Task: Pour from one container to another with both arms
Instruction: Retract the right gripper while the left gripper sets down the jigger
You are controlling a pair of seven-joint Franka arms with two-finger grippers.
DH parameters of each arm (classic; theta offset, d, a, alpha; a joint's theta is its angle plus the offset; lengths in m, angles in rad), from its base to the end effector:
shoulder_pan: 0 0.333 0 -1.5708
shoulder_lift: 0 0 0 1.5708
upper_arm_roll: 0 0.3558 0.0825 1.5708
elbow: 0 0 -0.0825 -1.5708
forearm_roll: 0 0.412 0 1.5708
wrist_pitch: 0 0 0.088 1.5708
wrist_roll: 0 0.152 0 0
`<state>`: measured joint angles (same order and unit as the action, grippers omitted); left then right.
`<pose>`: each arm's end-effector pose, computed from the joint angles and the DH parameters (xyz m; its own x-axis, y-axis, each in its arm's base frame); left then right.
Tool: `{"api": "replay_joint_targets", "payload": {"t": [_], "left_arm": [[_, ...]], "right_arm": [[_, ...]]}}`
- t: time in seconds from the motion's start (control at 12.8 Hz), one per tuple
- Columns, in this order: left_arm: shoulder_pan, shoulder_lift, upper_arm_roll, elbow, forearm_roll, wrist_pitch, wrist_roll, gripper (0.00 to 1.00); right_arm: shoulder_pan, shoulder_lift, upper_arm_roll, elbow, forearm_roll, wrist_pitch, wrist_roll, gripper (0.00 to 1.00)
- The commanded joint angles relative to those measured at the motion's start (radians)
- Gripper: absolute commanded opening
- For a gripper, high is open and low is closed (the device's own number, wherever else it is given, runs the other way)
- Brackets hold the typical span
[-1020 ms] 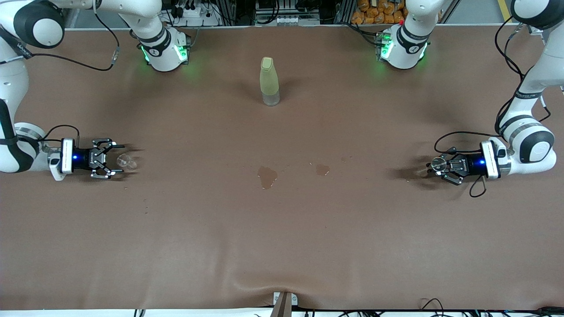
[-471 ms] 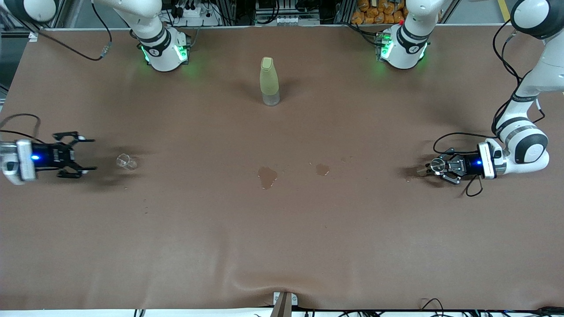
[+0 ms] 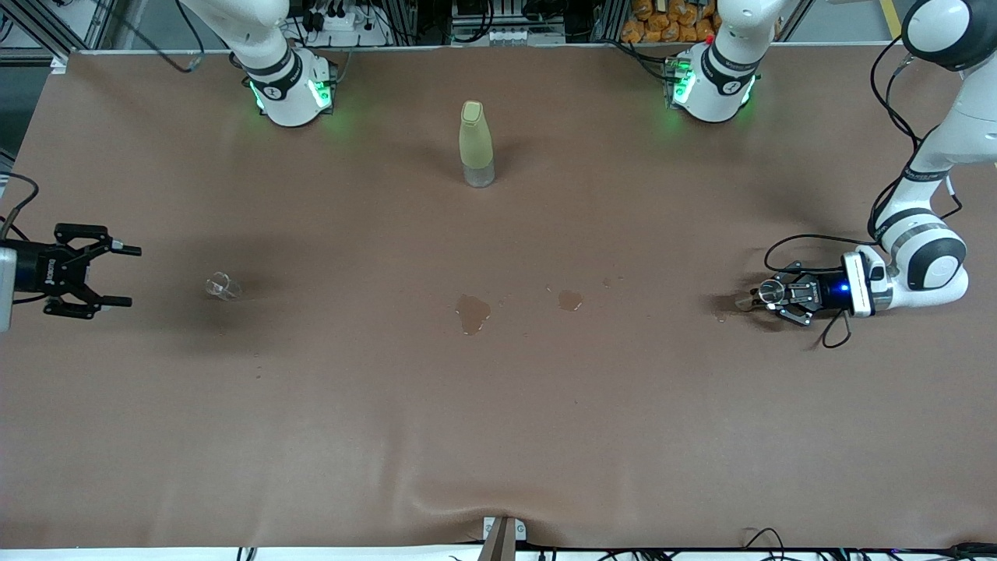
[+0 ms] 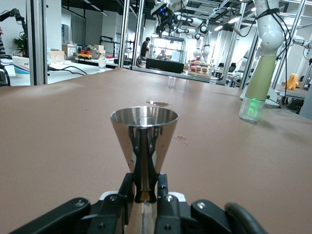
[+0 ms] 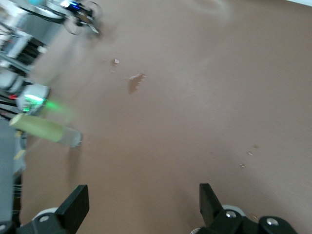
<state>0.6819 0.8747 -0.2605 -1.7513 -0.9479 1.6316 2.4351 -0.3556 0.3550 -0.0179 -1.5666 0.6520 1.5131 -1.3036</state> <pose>0.5879 0.1360 0.0921 0.1518 -0.1769 0.9725 -0.9883 -0.0403 0.1469 0.6382 -0.1465 0.4290 0.6973 0.5636 0.4428 0.7116 -0.4705 -0.5217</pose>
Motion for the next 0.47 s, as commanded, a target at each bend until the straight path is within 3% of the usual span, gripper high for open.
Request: {"api": "replay_joint_targets", "payload": {"t": [0.0, 0.16, 0.39], "left_arm": [[0.001, 0.023, -0.005, 0.027, 0.02, -0.007, 0.009, 0.34], [0.001, 0.023, -0.005, 0.029, 0.02, -0.007, 0.009, 0.36], [0.004, 0.023, -0.005, 0.045, 0.034, -0.007, 0.001, 0.56]], "right_arm": [[0.055, -0.083, -0.002, -0.027, -0.078, 0.033, 0.213, 1.0], [0.108, -0.129, -0.002, -0.038, -0.124, 0.047, 0.332, 1.0], [0.206, -0.227, -0.001, -0.098, -0.181, 0.064, 0.67, 1.0]]}}
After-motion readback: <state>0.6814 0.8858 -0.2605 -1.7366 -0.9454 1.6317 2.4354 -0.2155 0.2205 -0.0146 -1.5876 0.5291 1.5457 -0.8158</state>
